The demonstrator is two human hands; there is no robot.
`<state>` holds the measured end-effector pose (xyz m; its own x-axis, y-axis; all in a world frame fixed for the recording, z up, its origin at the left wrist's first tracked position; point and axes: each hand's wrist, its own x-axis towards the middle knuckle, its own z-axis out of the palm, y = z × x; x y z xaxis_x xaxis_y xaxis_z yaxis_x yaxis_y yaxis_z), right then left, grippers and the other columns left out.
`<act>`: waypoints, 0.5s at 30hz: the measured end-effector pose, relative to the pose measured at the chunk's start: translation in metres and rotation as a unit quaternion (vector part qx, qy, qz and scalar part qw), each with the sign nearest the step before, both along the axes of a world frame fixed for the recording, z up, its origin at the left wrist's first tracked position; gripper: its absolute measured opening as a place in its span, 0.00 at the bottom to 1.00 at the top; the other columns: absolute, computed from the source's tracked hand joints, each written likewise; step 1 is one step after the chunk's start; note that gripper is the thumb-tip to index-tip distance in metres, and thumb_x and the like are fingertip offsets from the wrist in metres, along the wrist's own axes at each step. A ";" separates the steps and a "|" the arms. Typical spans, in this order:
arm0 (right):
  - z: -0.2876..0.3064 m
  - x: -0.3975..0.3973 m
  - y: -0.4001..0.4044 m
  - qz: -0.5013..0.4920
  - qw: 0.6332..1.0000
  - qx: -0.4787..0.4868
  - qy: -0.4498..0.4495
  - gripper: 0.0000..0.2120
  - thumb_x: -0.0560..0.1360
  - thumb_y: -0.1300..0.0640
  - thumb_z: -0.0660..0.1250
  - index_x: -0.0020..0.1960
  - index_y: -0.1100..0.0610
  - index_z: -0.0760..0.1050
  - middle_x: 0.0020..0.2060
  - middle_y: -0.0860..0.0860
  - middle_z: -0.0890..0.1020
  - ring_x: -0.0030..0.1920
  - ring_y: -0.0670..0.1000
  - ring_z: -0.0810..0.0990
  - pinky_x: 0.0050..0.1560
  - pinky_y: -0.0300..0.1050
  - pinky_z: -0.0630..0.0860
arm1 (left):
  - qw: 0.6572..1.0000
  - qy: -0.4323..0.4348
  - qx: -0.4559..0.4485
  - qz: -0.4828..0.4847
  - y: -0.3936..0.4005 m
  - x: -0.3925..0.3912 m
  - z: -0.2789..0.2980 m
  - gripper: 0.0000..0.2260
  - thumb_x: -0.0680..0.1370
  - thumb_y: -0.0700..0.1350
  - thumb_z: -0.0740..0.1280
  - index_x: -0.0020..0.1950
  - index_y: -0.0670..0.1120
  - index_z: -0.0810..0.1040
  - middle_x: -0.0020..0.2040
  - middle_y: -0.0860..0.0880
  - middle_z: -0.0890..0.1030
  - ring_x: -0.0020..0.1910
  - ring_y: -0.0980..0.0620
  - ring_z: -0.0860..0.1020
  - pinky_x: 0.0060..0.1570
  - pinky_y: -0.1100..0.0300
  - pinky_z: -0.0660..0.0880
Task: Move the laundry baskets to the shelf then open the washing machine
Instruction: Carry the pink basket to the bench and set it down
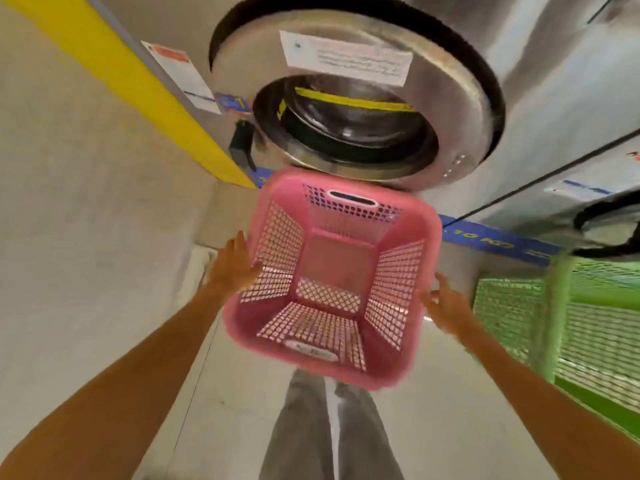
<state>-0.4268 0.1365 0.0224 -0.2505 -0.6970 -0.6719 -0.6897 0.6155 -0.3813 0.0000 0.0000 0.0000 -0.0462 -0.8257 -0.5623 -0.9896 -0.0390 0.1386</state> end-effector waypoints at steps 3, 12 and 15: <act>-0.012 0.013 0.000 -0.056 0.997 -0.053 0.004 0.27 0.78 0.48 0.63 0.70 0.64 0.64 0.51 0.68 0.81 0.53 0.69 0.80 0.50 0.56 0.74 | 0.993 0.097 -0.003 0.070 -0.003 -0.003 0.001 0.32 0.75 0.54 0.66 0.74 0.48 0.57 0.60 0.39 0.78 0.54 0.36 0.80 0.50 0.43 0.80; 0.003 0.032 -0.001 -0.045 0.997 -0.038 0.040 0.18 0.78 0.52 0.63 0.60 0.65 0.67 0.49 0.70 0.79 0.50 0.70 0.79 0.47 0.58 0.73 | 0.974 0.161 0.039 0.156 0.046 -0.009 0.067 0.29 0.79 0.47 0.66 0.77 0.46 0.57 0.60 0.42 0.81 0.55 0.39 0.82 0.50 0.51 0.77; 0.012 0.040 0.000 0.003 0.997 -0.045 0.056 0.18 0.78 0.52 0.64 0.60 0.65 0.68 0.47 0.69 0.80 0.49 0.70 0.79 0.47 0.58 0.74 | 0.967 0.158 0.033 0.199 0.083 0.004 0.082 0.28 0.81 0.45 0.64 0.78 0.46 0.57 0.63 0.40 0.79 0.59 0.37 0.80 0.51 0.52 0.74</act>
